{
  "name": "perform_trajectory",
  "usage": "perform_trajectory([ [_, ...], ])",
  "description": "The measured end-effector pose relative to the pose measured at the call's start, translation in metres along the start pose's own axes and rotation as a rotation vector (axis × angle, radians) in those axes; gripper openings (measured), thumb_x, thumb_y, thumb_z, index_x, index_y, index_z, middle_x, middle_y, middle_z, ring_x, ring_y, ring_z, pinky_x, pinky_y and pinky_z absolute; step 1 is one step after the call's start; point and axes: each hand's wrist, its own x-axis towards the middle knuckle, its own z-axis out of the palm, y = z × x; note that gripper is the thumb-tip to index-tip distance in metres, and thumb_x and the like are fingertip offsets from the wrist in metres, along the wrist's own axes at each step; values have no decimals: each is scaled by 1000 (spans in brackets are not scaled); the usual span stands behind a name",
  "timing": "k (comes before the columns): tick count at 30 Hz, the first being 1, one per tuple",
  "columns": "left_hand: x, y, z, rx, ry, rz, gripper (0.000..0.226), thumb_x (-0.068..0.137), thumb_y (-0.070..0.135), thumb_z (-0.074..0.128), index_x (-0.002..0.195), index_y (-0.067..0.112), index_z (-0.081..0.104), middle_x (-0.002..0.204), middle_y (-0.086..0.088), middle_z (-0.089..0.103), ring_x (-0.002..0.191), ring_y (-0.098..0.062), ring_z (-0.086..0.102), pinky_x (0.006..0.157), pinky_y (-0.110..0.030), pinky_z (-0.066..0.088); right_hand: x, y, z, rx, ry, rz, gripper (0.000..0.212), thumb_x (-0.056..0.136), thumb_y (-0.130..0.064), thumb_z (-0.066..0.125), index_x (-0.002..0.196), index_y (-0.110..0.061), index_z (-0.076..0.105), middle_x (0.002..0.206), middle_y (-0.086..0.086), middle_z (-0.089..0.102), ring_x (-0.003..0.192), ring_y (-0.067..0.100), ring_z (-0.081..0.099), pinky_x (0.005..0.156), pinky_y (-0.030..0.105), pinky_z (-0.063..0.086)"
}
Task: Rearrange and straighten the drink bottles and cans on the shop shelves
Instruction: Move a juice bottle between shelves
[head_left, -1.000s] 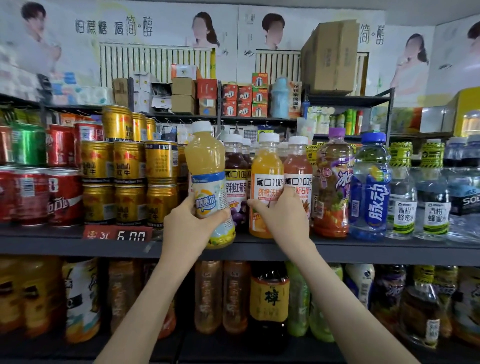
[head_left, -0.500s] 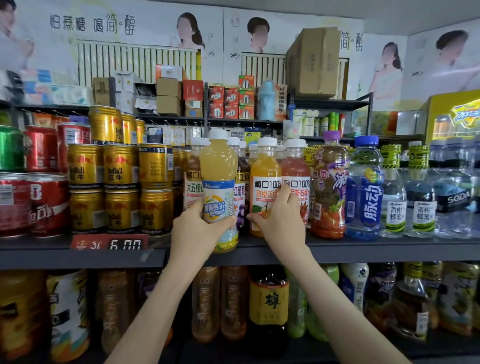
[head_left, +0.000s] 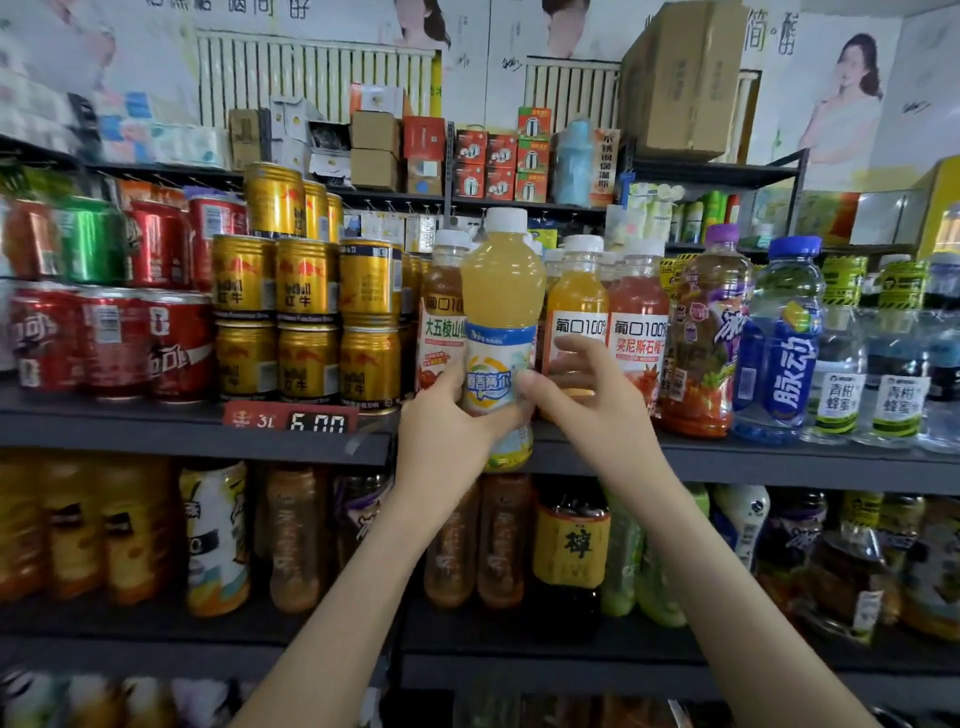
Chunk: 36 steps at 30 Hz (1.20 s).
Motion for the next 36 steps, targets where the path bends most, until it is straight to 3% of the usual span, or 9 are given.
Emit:
perform_trajectory([
  [6, -64, 0, -28, 88, -54, -21, 57, 68, 42, 76, 123, 39, 60, 101, 18, 71, 94, 2, 64, 83, -33, 55, -47, -9, 11, 92, -240, 28, 40, 72, -43, 78, 106, -36, 59, 104, -13, 70, 98, 4, 66, 89, 37, 55],
  [9, -102, -7, -40, 209, -50, -130, 62, 74, 41, 76, 131, 37, 53, 108, 14, 69, 98, -2, 63, 84, -32, 54, -78, 4, 22, 161, -324, 107, 44, 67, -48, 78, 105, -32, 63, 101, -11, 72, 94, 7, 68, 85, 39, 57],
  [14, -171, -25, -72, 256, -98, -357, 62, 82, 45, 71, 138, 34, 47, 123, 18, 60, 109, 2, 56, 92, -24, 50, -136, 28, 58, 332, -497, 308, 33, 74, -28, 81, 104, -24, 68, 99, -5, 75, 95, 15, 70, 84, 41, 57],
  [20, -238, -42, -132, 313, 18, -551, 60, 72, 53, 70, 127, 36, 56, 109, 16, 68, 102, -3, 62, 89, -34, 53, -197, 18, 130, 468, -718, 410, 31, 77, -12, 78, 106, -16, 67, 99, 0, 75, 95, 18, 71, 88, 44, 56],
  [22, -250, -50, -159, 353, 80, -573, 57, 73, 46, 73, 126, 34, 58, 106, 14, 70, 97, 0, 63, 84, -27, 53, -209, 5, 155, 510, -791, 397, 34, 76, -14, 79, 107, -20, 65, 100, -3, 74, 95, 14, 70, 87, 39, 56],
  [26, -265, -69, -215, 430, 170, -577, 66, 79, 38, 73, 139, 30, 48, 106, 5, 71, 96, 1, 62, 61, -6, 41, -222, -26, 208, 515, -943, 313, 34, 75, -20, 77, 102, -32, 60, 97, -18, 69, 86, -6, 66, 70, 14, 52],
  [29, -271, -91, -263, 437, 216, -576, 67, 80, 40, 73, 140, 34, 46, 95, 13, 71, 85, 4, 63, 67, -16, 49, -227, -46, 263, 451, -950, 259, 32, 77, -20, 79, 100, -33, 60, 93, -21, 69, 85, -7, 65, 73, 17, 53],
  [32, -268, -114, -325, 561, 240, -582, 74, 82, 44, 70, 145, 40, 31, 113, 10, 67, 103, -8, 60, 83, -30, 52, -236, -68, 328, 451, -887, 233, 32, 75, -19, 81, 94, -34, 61, 85, -25, 71, 84, -5, 66, 74, 19, 54],
  [36, -250, -141, -408, 613, 185, -500, 70, 87, 36, 66, 146, 39, 29, 126, 23, 50, 109, 7, 47, 79, 2, 36, -247, -98, 412, 509, -768, 261, 29, 78, -20, 80, 99, -32, 63, 94, -16, 72, 90, 1, 67, 78, 25, 55],
])
